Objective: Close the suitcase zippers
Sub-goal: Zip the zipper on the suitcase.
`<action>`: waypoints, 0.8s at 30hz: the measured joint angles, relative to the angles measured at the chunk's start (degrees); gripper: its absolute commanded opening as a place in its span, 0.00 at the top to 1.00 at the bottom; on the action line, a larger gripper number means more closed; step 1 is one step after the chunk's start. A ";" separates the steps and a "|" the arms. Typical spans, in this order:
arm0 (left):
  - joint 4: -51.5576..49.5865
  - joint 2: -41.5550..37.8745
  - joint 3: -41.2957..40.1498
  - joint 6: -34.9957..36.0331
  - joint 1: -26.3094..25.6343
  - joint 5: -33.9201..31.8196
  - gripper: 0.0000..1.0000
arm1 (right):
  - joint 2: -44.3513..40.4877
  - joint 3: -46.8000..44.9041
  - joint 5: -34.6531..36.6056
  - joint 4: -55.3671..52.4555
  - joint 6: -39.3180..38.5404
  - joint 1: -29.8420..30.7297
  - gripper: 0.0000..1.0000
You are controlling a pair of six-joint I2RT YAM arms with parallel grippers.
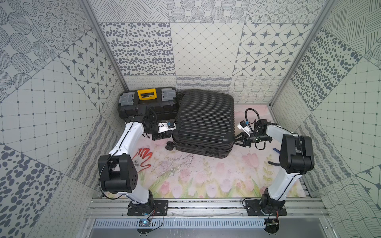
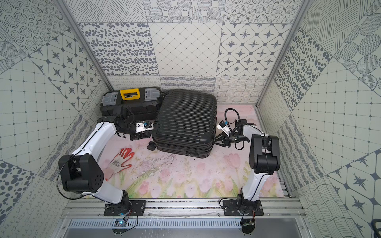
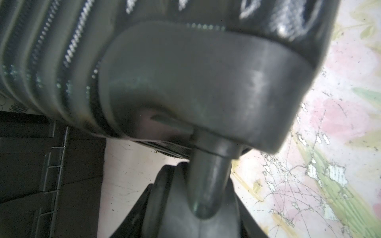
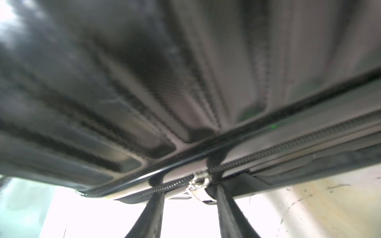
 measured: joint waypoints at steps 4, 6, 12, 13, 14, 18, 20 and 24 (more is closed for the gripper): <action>-0.09 0.22 0.15 0.00 -0.09 -0.02 1.00 | -2.43 -2.69 0.07 4.31 2.67 0.39 0.71; -0.17 0.22 0.24 0.00 -0.11 -0.15 1.00 | -2.47 -2.80 -0.07 4.85 3.72 0.74 0.75; 0.33 0.09 0.22 0.00 -0.13 -0.81 1.00 | -2.47 -3.89 0.33 10.34 10.27 1.14 0.89; 0.37 0.07 0.22 0.00 -0.15 -0.92 1.00 | -2.47 -4.04 0.61 11.26 11.32 1.11 0.91; 0.46 0.00 0.17 0.00 -0.17 -1.07 1.00 | -2.47 -4.22 1.05 12.26 12.44 1.05 0.92; 0.68 -0.15 0.04 0.00 -0.33 -1.29 1.00 | -2.47 -4.72 1.40 14.40 15.43 0.81 0.96; 0.74 -0.15 0.02 0.00 -0.35 -1.29 1.00 | -2.47 -4.83 1.31 14.71 16.28 0.74 1.00; 0.79 -0.15 0.02 0.00 -0.39 -1.33 1.00 | -2.47 -4.83 1.03 14.58 17.33 0.59 1.00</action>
